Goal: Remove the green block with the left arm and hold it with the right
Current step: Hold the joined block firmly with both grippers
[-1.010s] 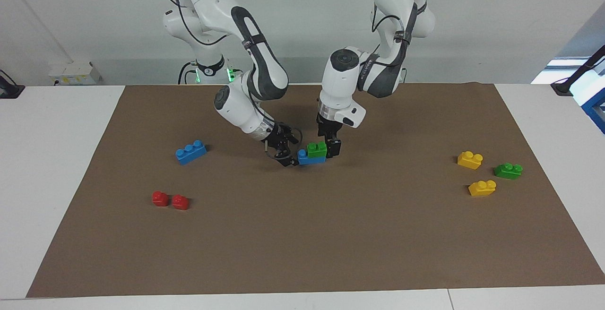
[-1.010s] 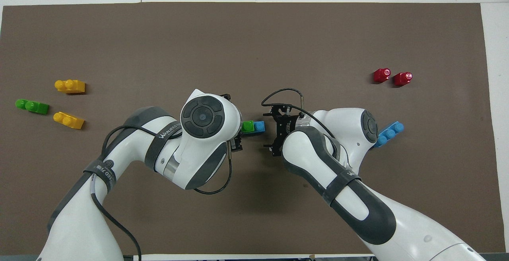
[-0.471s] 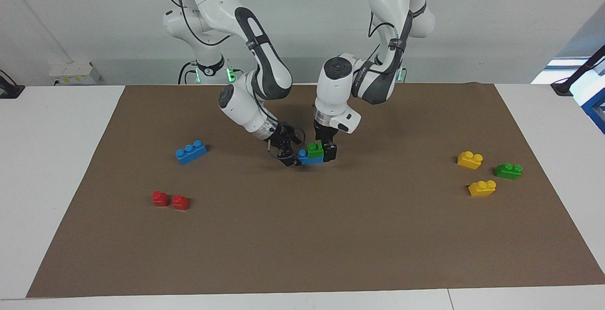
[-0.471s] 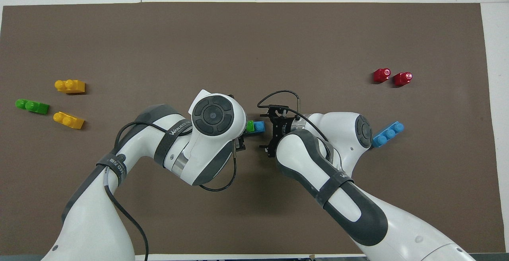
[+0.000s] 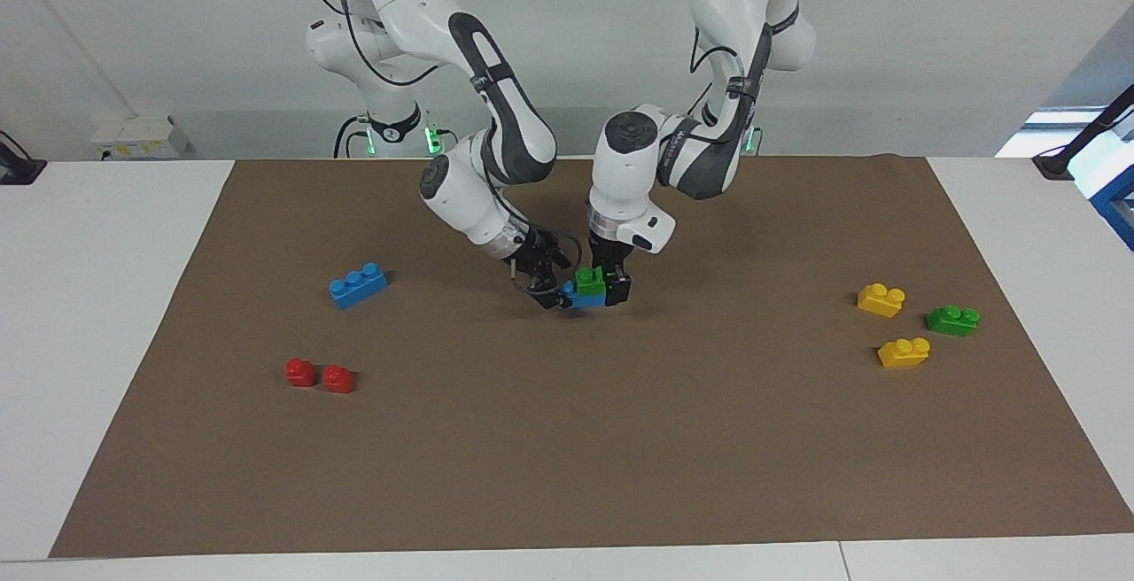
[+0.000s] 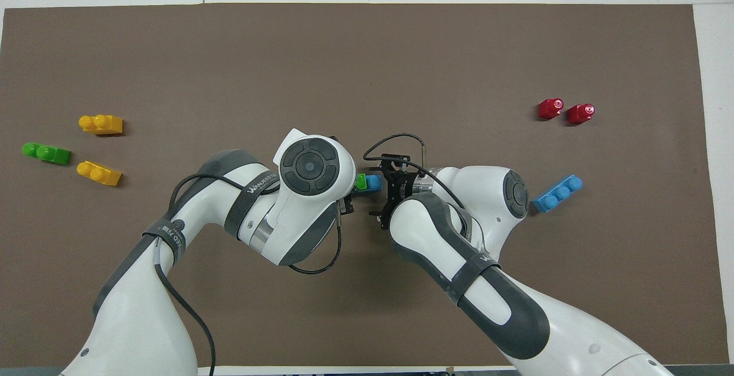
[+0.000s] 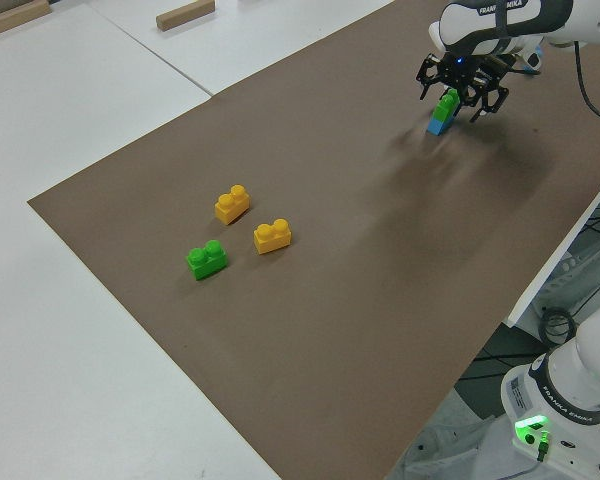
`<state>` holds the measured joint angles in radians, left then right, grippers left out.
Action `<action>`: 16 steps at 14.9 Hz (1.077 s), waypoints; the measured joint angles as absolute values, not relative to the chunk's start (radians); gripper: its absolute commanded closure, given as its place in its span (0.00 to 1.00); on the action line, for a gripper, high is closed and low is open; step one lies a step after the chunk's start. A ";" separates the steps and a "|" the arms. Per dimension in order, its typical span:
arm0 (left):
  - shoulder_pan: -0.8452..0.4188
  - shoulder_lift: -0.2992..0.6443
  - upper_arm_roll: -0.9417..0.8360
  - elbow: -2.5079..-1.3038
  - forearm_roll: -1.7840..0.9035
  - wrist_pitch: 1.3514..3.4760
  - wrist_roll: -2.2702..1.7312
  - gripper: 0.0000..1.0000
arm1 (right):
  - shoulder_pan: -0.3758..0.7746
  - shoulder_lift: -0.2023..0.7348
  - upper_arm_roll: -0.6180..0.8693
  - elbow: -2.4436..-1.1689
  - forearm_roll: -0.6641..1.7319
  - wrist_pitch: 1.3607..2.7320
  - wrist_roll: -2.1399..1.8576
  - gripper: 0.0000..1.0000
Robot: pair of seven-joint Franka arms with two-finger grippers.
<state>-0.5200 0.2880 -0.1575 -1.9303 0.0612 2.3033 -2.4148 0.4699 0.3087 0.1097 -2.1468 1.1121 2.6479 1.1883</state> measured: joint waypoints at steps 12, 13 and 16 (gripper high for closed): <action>-0.520 0.288 -0.158 -1.930 0.062 2.304 -2.415 0.13 | 0.470 0.310 0.109 -2.147 1.112 2.650 1.162 0.90; -0.520 0.288 -0.158 -1.930 0.062 2.304 -2.415 0.19 | 0.470 0.310 0.109 -2.147 1.112 2.650 1.162 1.00; -0.523 0.288 -0.162 -1.931 0.062 2.302 -2.415 0.44 | 0.468 0.311 0.105 -2.144 1.114 2.661 1.162 1.00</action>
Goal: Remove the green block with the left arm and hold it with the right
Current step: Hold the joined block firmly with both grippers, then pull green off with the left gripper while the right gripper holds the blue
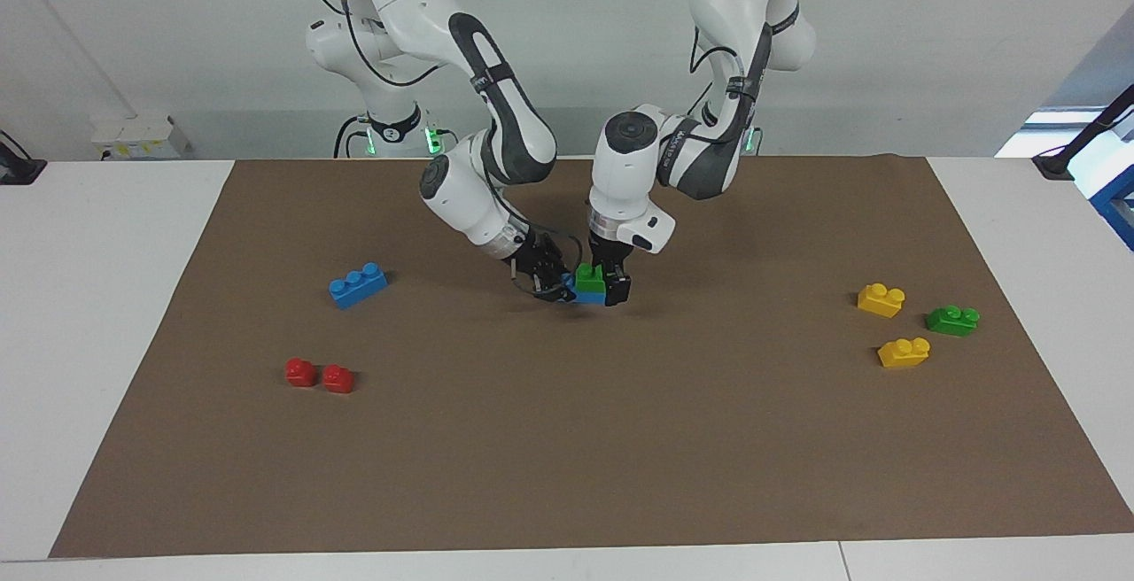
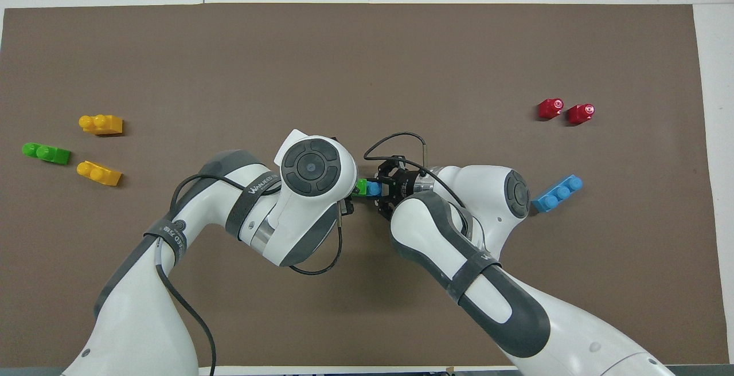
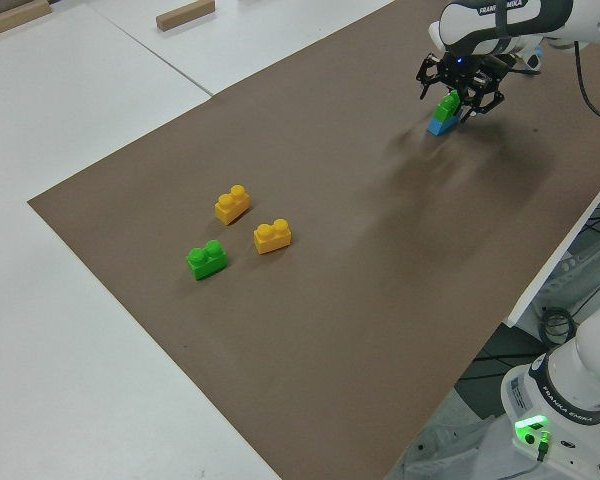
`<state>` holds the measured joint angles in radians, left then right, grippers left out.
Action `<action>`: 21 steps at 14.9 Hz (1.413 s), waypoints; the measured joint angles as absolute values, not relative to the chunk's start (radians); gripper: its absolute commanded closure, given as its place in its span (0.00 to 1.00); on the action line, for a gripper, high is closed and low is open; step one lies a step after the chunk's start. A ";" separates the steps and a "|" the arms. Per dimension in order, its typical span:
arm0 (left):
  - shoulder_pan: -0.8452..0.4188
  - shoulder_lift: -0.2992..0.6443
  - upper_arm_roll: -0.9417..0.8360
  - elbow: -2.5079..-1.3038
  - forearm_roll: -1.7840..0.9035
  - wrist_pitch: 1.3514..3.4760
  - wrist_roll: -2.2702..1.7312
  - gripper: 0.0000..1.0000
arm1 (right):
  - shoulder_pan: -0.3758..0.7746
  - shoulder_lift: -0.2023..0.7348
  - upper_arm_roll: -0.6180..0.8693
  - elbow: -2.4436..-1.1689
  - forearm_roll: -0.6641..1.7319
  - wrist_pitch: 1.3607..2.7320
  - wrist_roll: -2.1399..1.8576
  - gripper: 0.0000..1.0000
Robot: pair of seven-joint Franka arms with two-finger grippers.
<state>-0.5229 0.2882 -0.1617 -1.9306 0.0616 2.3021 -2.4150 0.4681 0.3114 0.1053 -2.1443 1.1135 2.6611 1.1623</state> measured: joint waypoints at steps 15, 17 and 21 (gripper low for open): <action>-0.541 0.240 -0.154 -1.897 0.078 2.230 -2.368 1.00 | 0.469 0.316 0.104 -2.123 1.114 2.674 1.157 1.00; -0.532 0.201 -0.145 -1.873 0.078 2.203 -2.356 1.00 | 0.472 0.319 0.107 -2.133 1.114 2.672 1.157 1.00; -0.483 0.142 -0.140 -1.869 0.070 2.111 -2.266 1.00 | 0.474 0.320 0.107 -2.134 1.114 2.672 1.157 1.00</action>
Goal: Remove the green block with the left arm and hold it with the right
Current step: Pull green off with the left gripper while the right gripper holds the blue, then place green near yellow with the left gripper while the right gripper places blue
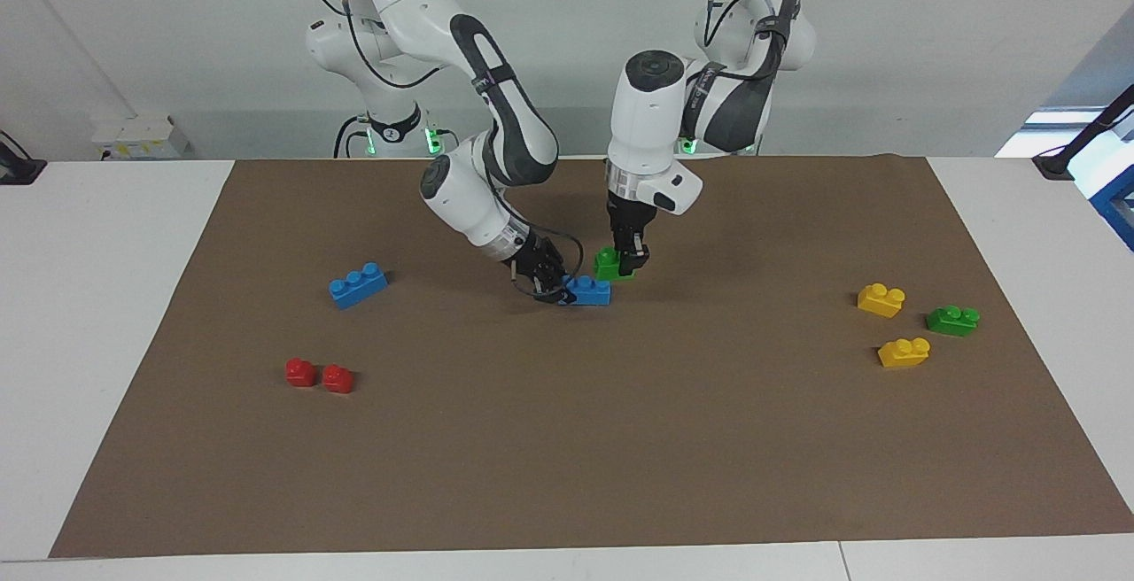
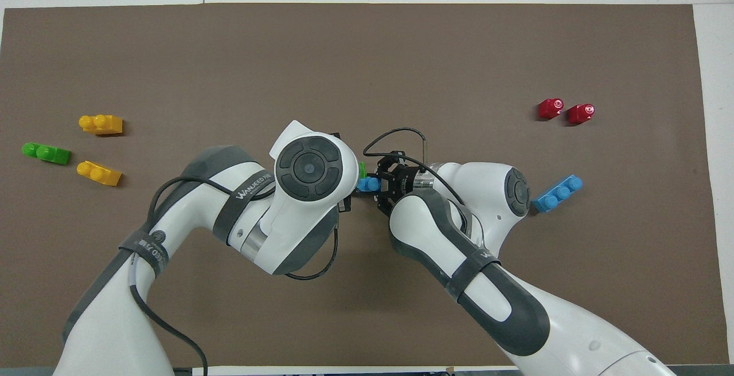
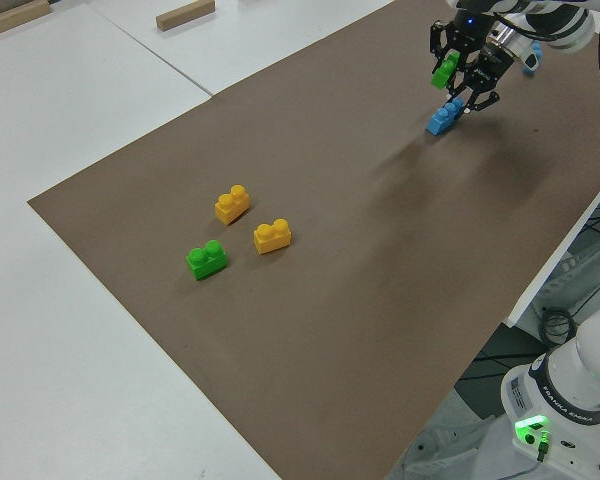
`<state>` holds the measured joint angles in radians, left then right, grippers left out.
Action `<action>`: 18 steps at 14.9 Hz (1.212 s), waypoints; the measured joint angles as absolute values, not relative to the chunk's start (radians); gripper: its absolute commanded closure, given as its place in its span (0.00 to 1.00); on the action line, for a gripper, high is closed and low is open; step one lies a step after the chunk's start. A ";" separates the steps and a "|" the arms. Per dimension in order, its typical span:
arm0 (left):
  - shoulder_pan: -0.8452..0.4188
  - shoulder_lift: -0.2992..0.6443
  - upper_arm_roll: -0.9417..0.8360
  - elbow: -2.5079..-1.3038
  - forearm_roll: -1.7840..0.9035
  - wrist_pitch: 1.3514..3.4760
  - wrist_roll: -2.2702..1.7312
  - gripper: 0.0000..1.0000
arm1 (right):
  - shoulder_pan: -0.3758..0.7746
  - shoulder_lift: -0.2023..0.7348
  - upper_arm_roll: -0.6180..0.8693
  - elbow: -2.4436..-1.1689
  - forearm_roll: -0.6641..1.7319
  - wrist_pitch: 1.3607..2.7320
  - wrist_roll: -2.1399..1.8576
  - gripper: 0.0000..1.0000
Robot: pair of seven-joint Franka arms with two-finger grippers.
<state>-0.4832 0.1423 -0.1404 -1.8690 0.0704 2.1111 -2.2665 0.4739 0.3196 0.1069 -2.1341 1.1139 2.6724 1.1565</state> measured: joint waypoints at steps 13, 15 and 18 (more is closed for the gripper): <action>-0.004 0.120 -0.125 -1.883 0.050 2.060 -1.216 1.00 | 0.419 0.320 0.103 -2.132 1.114 2.654 1.112 1.00; 0.064 0.125 -0.124 -1.889 0.036 2.092 -1.061 1.00 | 0.348 0.319 0.100 -2.127 1.112 2.591 1.020 1.00; 0.109 0.158 -0.124 -1.901 0.033 2.162 -0.959 1.00 | 0.204 0.316 0.097 -2.121 1.053 2.476 0.887 1.00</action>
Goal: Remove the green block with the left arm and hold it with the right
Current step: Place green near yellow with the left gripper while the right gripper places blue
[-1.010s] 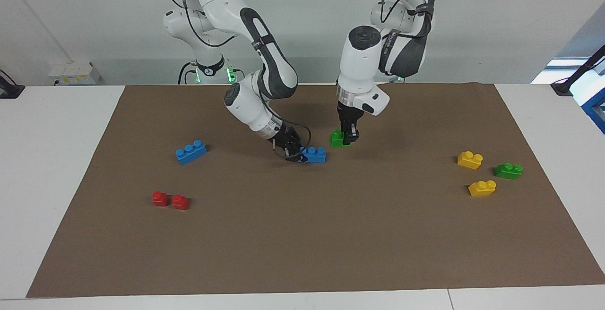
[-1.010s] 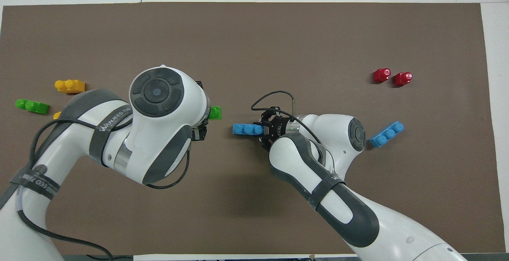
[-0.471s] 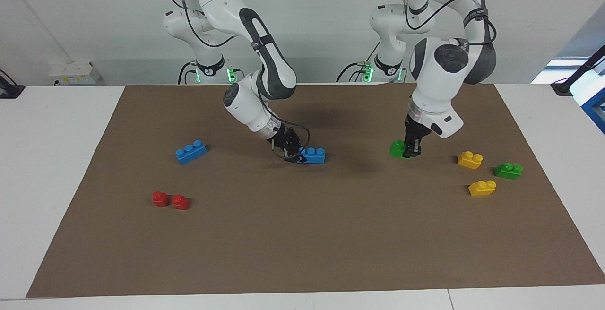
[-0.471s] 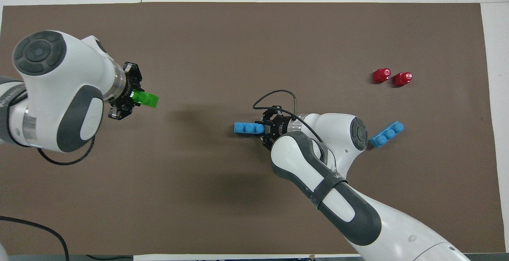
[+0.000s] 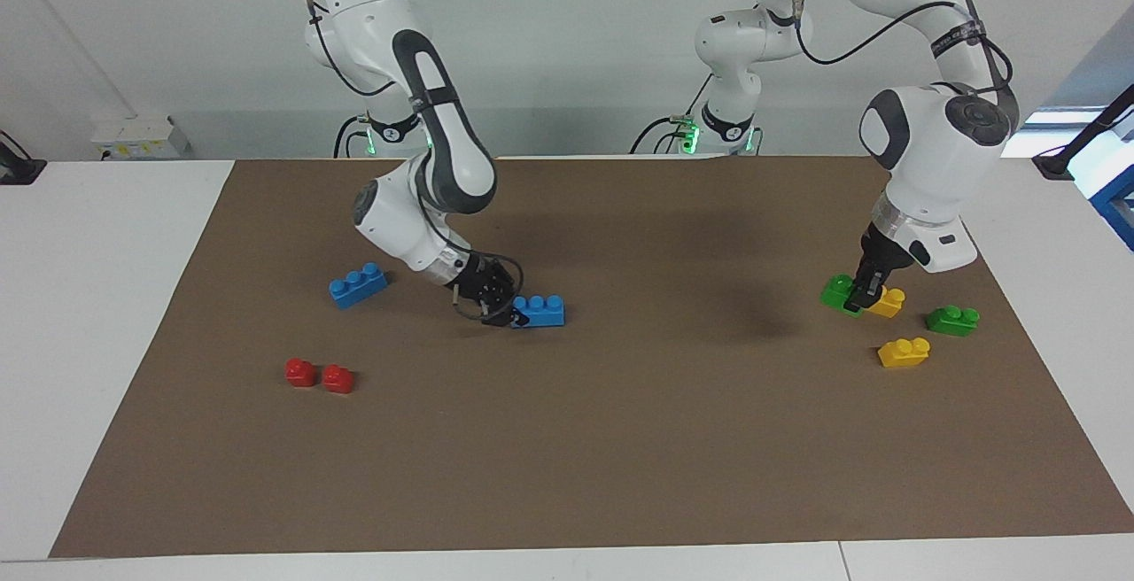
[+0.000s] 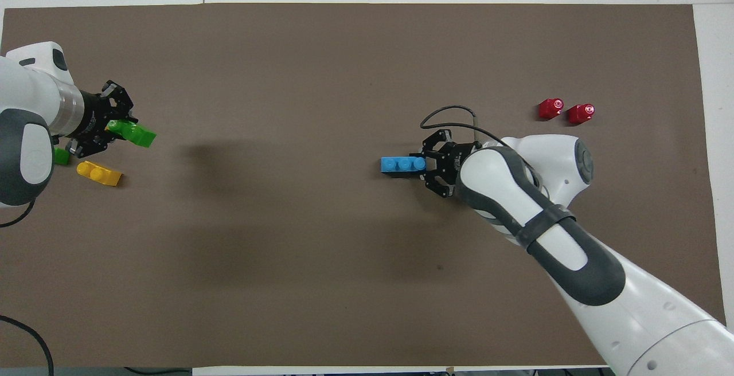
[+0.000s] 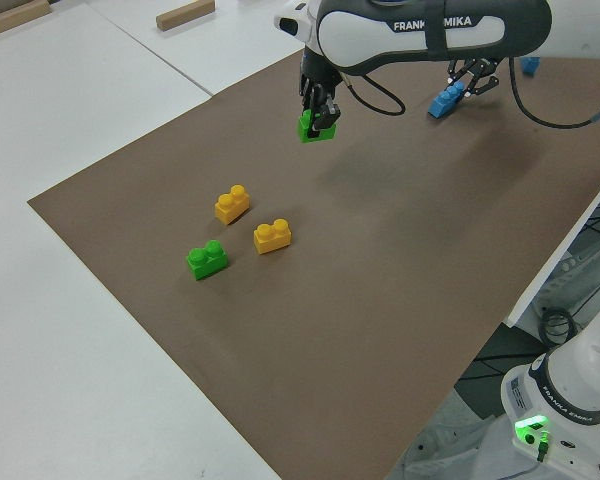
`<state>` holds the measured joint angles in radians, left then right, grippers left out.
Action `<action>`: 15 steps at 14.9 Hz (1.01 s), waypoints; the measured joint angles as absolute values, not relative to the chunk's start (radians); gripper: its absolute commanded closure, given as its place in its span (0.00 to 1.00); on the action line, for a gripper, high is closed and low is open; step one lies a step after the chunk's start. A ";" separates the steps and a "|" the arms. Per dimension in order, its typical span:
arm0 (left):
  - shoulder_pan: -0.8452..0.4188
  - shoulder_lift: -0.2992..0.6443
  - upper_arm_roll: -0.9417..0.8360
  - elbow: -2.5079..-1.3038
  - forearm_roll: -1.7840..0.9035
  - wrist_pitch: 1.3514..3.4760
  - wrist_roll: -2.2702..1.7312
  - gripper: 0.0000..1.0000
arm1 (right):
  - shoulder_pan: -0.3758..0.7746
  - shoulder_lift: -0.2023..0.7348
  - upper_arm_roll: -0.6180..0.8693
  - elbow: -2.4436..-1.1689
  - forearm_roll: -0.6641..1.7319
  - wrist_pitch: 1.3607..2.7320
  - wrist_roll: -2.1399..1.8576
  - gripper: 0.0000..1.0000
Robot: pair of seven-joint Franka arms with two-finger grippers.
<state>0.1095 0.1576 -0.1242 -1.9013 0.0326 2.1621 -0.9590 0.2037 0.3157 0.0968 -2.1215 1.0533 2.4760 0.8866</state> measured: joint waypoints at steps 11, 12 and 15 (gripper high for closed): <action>0.137 0.325 -0.124 -1.929 0.037 2.379 -0.865 1.00 | -0.204 0.295 0.094 -2.085 0.709 2.151 0.676 1.00; 0.138 0.331 -0.124 -1.928 0.043 2.383 -0.863 1.00 | -0.217 0.295 0.094 -2.076 0.699 2.138 0.673 1.00; 0.138 0.333 -0.124 -1.927 0.062 2.384 -0.859 1.00 | -0.228 0.296 0.094 -2.058 0.677 2.129 0.672 1.00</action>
